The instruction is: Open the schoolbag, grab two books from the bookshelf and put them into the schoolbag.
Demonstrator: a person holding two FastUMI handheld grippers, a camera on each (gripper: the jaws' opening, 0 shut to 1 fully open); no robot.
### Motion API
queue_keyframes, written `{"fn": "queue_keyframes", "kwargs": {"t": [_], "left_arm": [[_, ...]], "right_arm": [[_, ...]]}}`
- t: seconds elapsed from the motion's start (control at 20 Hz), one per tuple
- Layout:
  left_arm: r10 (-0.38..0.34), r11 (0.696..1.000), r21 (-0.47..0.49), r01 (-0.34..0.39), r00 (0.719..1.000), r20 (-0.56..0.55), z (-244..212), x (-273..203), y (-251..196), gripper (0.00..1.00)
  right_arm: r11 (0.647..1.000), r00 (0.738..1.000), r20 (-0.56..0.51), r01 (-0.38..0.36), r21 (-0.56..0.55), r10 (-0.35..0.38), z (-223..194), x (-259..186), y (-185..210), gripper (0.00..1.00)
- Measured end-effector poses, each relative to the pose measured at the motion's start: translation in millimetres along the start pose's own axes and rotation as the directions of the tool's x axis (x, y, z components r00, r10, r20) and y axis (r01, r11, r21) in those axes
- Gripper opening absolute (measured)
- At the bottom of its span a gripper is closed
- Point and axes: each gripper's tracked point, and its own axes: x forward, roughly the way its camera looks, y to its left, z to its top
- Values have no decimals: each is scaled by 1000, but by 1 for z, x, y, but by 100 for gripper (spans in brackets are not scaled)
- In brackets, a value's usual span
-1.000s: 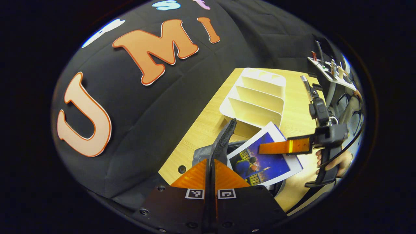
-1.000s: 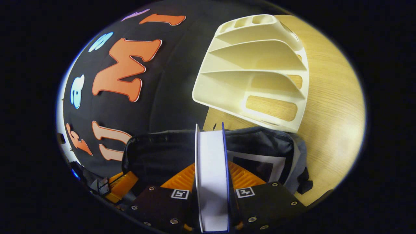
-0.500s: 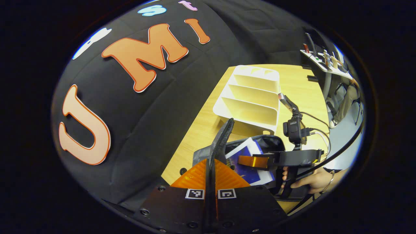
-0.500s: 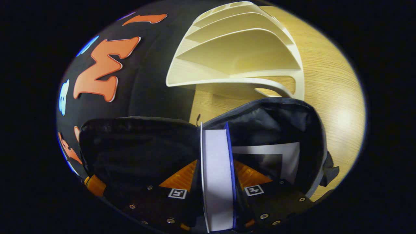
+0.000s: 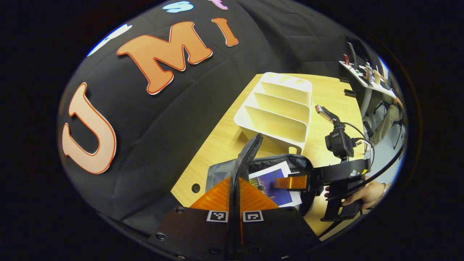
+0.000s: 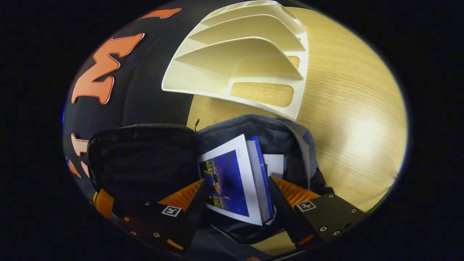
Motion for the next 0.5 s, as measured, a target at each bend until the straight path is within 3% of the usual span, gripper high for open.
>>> {"fn": "queue_keyframes", "kwargs": {"t": [0.3,0.5], "left_arm": [[4,992,-126,-4,1000,4,-10,2,-20,1],[17,969,-247,-14,1000,9,-23,3,-44,5]], "right_arm": [[977,995,1,94,-192,-95,40,-49,-24,98],[897,977,51,208,-389,-205,80,-89,-40,98]]}}
